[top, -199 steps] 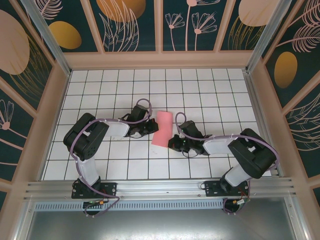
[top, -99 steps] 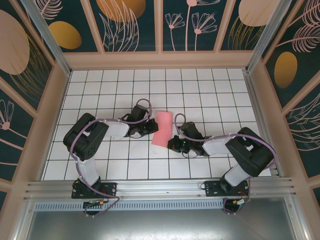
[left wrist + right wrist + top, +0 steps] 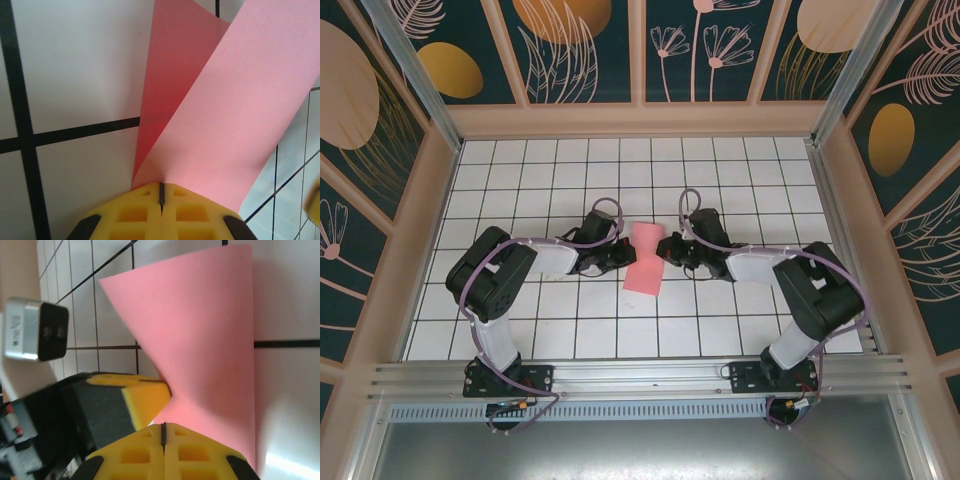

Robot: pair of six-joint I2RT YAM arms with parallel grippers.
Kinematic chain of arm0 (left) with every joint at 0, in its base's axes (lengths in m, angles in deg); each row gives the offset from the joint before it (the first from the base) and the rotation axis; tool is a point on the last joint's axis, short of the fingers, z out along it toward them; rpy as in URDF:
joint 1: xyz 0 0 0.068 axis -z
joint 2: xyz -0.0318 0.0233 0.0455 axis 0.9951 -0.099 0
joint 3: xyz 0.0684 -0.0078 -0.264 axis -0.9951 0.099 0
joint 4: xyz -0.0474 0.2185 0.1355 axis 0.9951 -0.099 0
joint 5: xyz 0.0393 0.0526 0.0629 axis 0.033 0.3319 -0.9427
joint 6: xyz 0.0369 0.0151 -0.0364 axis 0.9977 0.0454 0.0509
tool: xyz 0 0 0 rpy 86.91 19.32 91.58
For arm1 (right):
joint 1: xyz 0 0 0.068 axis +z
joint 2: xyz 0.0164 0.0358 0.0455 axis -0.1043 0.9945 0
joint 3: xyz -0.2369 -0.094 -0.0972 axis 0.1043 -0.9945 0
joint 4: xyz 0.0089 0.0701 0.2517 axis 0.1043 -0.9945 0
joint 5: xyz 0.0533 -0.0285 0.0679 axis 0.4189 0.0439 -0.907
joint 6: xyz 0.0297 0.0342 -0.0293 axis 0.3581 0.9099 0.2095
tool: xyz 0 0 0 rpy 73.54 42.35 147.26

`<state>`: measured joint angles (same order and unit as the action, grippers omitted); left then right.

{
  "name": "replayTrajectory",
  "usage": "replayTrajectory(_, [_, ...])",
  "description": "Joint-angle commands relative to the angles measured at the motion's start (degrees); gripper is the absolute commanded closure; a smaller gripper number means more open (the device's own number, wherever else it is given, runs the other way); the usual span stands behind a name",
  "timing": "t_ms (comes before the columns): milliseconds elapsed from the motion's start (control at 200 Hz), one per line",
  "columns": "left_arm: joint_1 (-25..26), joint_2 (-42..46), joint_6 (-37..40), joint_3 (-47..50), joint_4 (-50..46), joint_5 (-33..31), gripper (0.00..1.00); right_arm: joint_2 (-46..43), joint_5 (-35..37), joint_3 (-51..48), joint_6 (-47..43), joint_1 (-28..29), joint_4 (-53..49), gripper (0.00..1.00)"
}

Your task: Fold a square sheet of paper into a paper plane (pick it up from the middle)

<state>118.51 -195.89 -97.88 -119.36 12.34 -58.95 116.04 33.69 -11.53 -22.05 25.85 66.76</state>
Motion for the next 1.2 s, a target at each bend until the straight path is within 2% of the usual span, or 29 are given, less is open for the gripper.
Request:
replayTrajectory(0, [0.3, -0.7, 1.5, 1.8, -5.7, -1.0, 1.0, 3.9, -2.8, 1.9, -2.7, -0.2, 0.5, 0.95])
replayTrajectory(190, [0.3, -0.3, 1.7, 2.3, -6.1, -1.3, 1.0, 7.7, -0.2, 0.1, -4.2, -0.2, -0.6, 0.95])
replayTrajectory(360, [0.3, -0.6, 2.1, 2.5, -6.2, -1.2, 1.0, 10.8, -2.8, -1.5, -3.2, -2.0, 0.0, 0.95])
replayTrajectory(605, [0.3, -0.3, 2.6, 2.4, -6.9, -1.7, 1.0, 4.6, -3.9, 6.3, -6.4, -3.2, -5.3, 0.95])
replayTrajectory(936, [0.3, -0.5, 2.6, 2.2, -7.0, -1.7, 1.0, 11.3, -6.6, 10.3, -7.0, -5.8, -4.4, 0.95])
replayTrajectory(1111, [0.3, -0.4, 2.8, 2.2, -7.2, -1.6, 1.0, 13.6, -2.2, 8.4, -7.4, -6.2, -5.6, 0.95])
replayTrajectory(1196, [0.3, -0.4, 2.9, 2.1, -7.3, -1.6, 1.0, 14.9, -2.3, 8.3, -7.4, -6.3, -5.9, 0.95])
